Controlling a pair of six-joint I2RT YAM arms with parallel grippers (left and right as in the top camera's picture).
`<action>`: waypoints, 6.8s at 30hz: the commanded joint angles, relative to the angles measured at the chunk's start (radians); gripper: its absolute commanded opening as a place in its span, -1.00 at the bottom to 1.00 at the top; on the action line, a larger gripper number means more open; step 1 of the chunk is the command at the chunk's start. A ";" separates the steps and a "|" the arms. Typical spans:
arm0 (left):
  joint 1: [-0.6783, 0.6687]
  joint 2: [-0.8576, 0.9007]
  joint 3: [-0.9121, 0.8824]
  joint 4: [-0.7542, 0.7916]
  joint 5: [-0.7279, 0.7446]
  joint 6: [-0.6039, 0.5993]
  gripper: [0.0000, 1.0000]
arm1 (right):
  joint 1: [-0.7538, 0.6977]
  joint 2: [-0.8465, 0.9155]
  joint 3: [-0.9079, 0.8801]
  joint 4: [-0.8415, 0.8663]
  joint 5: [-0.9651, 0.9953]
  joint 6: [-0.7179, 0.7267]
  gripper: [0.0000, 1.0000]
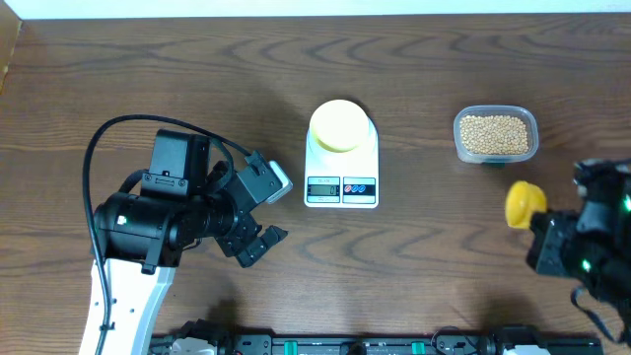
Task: Scoop item into bowl and weigh 50g on scale
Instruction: 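Lower the scoop with right gripper into the soybean tub, then drag the scoop through the soybeans to fill it, then lift the filled scoop and carry it over the yellow bowl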
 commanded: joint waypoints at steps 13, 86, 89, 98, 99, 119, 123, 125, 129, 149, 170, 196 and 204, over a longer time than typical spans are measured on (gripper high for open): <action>0.004 -0.006 0.019 -0.003 -0.009 0.018 0.98 | -0.007 0.280 0.089 -0.013 0.247 -0.130 -0.98; 0.004 -0.006 0.019 -0.003 -0.009 0.018 0.99 | -0.074 1.038 0.140 0.443 0.193 -0.327 -0.98; 0.004 -0.006 0.019 -0.003 -0.009 0.018 0.99 | -0.075 1.038 0.126 0.436 0.159 -0.327 -0.98; 0.004 -0.006 0.019 -0.003 -0.009 0.018 0.99 | -0.077 1.038 0.096 0.425 0.009 -0.325 -0.98; 0.004 -0.006 0.019 -0.003 -0.009 0.018 0.99 | -0.080 1.038 0.096 0.425 -0.013 -0.323 -0.98; 0.004 -0.006 0.019 -0.003 -0.009 0.018 0.99 | -0.373 1.038 0.096 0.381 -0.417 -0.265 -0.98; 0.004 -0.006 0.019 -0.003 -0.009 0.018 0.99 | -0.429 1.038 0.096 0.350 -0.493 -0.308 -0.98; 0.004 -0.006 0.019 -0.003 -0.009 0.018 0.99 | -0.456 1.038 0.096 0.350 -0.541 -0.308 -0.98; 0.004 -0.006 0.019 -0.003 -0.009 0.018 0.99 | -0.519 1.038 0.096 0.354 -0.640 -0.320 -0.99; 0.004 -0.006 0.019 -0.003 -0.009 0.018 0.99 | -0.652 1.038 0.096 0.185 -0.963 -0.525 -0.98; 0.004 -0.006 0.019 -0.003 -0.009 0.018 0.99 | -0.517 1.037 0.096 -0.073 -1.112 -0.701 -0.98; 0.004 -0.006 0.019 -0.003 -0.009 0.018 0.98 | -0.047 1.037 0.096 0.310 -1.137 -0.388 -0.98; 0.004 -0.006 0.019 -0.003 -0.009 0.018 0.99 | 0.050 1.037 0.096 0.525 -1.030 -0.209 -0.98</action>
